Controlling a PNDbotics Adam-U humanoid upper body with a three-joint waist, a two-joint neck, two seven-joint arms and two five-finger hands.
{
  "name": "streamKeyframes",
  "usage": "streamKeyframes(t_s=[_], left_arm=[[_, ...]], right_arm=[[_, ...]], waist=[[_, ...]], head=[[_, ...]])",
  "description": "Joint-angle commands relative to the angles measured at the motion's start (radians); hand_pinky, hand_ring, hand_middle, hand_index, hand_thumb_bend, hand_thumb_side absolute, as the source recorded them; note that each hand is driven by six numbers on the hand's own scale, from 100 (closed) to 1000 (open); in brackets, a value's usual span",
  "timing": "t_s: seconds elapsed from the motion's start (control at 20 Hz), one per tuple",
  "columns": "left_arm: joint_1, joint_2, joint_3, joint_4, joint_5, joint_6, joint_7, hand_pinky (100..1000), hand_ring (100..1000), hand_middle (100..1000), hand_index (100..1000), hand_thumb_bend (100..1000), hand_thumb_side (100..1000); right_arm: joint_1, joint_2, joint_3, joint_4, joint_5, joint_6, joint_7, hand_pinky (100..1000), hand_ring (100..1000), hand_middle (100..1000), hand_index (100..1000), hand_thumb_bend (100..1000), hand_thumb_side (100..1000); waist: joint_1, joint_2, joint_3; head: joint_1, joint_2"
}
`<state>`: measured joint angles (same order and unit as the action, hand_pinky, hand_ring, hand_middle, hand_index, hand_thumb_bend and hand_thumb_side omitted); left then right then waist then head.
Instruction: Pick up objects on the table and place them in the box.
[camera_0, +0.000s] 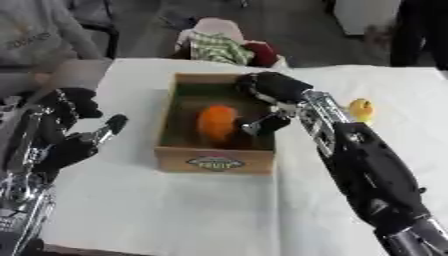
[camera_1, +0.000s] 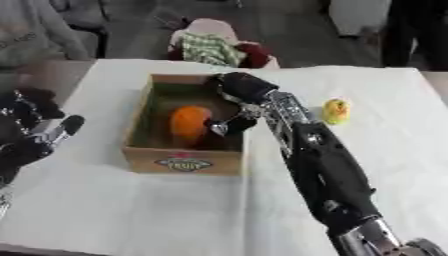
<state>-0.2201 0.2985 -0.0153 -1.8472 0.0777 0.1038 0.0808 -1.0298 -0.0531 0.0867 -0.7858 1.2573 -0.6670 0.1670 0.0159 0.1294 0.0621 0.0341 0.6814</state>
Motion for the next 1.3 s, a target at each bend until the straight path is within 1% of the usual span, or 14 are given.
streamKeyframes(t_s=[0.05,0.3,0.45,0.55,0.7,1.0,1.3], left_arm=[[-0.009,0.01,0.006,-0.016,0.002,-0.002,0.0,697,534,487,633,662,113],[-0.005,0.012,0.008,-0.015,0.001,-0.002,0.001,697,534,487,633,662,113],[-0.002,0.015,0.009,-0.015,0.0,-0.002,0.002,697,533,486,632,662,113],[0.0,0.017,0.01,-0.015,-0.001,-0.002,0.002,697,534,486,632,662,113],[0.001,0.018,0.012,-0.015,-0.002,-0.002,0.004,696,533,486,632,662,113],[0.005,0.023,0.015,-0.016,-0.004,-0.002,0.007,697,534,487,633,661,114],[0.007,0.026,0.016,-0.016,-0.005,-0.002,0.008,696,534,487,633,660,114]], right_arm=[[-0.028,-0.035,-0.01,-0.052,-0.046,-0.008,0.033,649,694,741,910,255,301],[-0.038,-0.092,-0.035,-0.11,-0.132,0.019,0.062,647,691,741,897,225,282],[-0.043,-0.141,-0.06,-0.121,-0.179,0.055,0.086,647,691,741,896,228,288],[-0.045,-0.178,-0.077,-0.117,-0.192,0.083,0.094,647,691,741,895,229,291],[-0.038,-0.229,-0.107,-0.088,-0.181,0.125,0.093,647,694,742,897,227,310],[-0.011,-0.328,-0.161,-0.009,-0.122,0.214,0.054,647,696,743,898,223,334],[0.014,-0.37,-0.195,0.076,-0.068,0.277,0.017,648,699,745,898,224,358]], waist=[[0.002,-0.015,-0.002],[0.001,-0.018,-0.007],[-0.001,-0.019,-0.012],[-0.002,-0.02,-0.015],[-0.004,-0.021,-0.021],[-0.005,-0.019,-0.031],[-0.003,-0.021,-0.038]], head=[[0.005,-0.007],[0.006,-0.004],[0.01,-0.003],[0.013,-0.003],[0.022,-0.005],[0.034,-0.006],[0.038,-0.008]])
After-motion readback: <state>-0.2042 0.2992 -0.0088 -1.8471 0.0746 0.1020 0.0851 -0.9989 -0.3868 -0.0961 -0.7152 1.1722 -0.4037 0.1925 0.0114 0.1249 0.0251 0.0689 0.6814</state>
